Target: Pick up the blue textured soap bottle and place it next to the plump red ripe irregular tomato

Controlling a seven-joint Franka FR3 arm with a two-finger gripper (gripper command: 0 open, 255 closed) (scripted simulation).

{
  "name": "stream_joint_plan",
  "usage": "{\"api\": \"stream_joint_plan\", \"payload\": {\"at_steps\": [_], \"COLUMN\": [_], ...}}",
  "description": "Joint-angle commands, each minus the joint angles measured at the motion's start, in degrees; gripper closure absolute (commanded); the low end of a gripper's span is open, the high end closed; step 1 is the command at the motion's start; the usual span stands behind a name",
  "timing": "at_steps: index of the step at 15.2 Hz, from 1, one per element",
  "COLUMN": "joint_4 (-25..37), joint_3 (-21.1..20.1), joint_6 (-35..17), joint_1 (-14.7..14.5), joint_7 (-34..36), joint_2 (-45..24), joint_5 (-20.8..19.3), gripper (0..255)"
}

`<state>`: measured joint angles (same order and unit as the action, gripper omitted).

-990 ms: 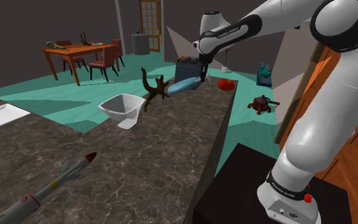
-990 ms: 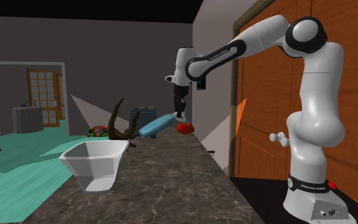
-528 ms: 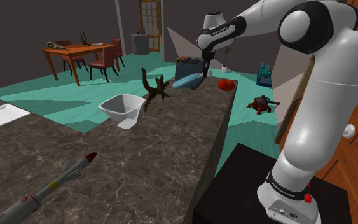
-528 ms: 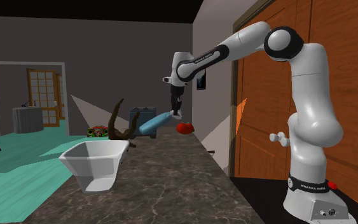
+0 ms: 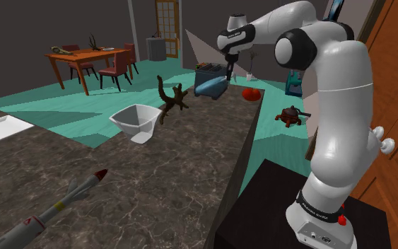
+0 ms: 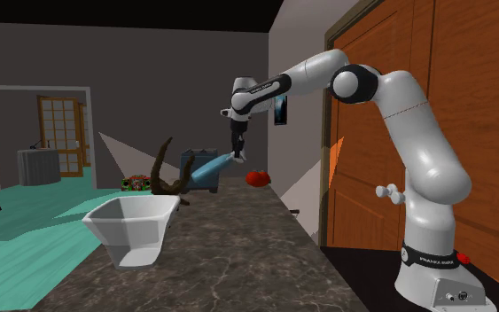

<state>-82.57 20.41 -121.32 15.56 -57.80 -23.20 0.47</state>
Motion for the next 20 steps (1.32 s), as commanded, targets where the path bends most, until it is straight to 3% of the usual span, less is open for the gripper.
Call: {"api": "stream_joint_plan", "payload": {"at_steps": [1,20], "joint_4": [8.2,-2.7], "joint_3": [-0.3,-1.0], "joint_6": [2.7,-10.6], "joint_1": [2.8,2.4], "joint_7": [-2.3,-1.8], "joint_2": [-5.4,-7.9], "joint_5": [2.4,2.9], "gripper": [255,255]}}
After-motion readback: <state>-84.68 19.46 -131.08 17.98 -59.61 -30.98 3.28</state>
